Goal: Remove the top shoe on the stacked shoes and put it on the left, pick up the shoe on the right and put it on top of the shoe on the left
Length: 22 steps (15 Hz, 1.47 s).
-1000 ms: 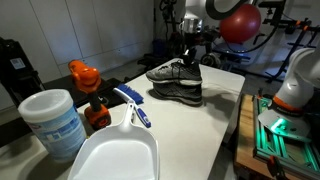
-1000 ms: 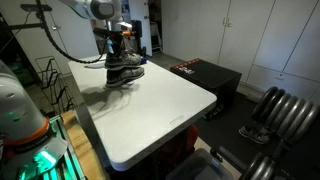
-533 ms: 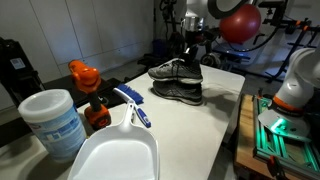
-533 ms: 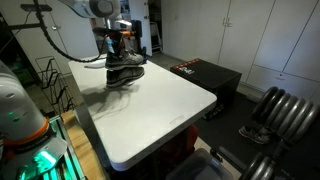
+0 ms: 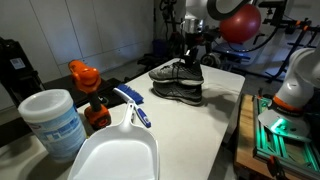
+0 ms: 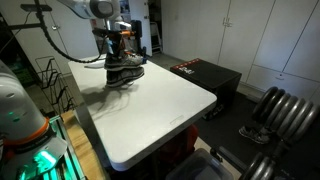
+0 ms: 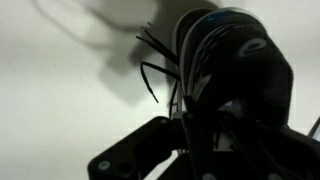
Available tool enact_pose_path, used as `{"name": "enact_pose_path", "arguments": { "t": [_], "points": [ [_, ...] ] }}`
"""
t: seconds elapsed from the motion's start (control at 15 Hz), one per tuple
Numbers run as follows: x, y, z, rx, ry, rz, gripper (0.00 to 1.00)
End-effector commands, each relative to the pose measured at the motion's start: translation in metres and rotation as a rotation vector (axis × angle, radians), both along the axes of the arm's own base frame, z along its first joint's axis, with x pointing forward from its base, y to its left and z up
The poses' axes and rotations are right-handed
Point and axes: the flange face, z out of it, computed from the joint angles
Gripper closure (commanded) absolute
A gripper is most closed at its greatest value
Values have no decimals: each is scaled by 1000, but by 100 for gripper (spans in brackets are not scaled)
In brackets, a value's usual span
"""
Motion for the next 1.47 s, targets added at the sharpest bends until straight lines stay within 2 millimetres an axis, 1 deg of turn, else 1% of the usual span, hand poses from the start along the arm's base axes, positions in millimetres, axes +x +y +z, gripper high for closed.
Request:
{"name": "enact_pose_path", "arguments": {
  "t": [0.0, 0.07, 0.13, 0.2, 0.33, 0.67, 0.87, 1.4],
  "points": [
    [-2, 1, -3, -29, 34, 20, 96],
    [-2, 0, -4, -33, 39, 20, 96],
    [-2, 0, -4, -32, 41, 21, 92],
    [-2, 0, -4, -34, 41, 24, 66],
    [-2, 0, -4, -38, 38, 26, 56],
    [-1, 0, -1, -36, 22, 30, 19],
    [-1, -1, 0, -35, 19, 31, 1],
    [1, -4, 10, -46, -27, 39, 0]
  ]
}}
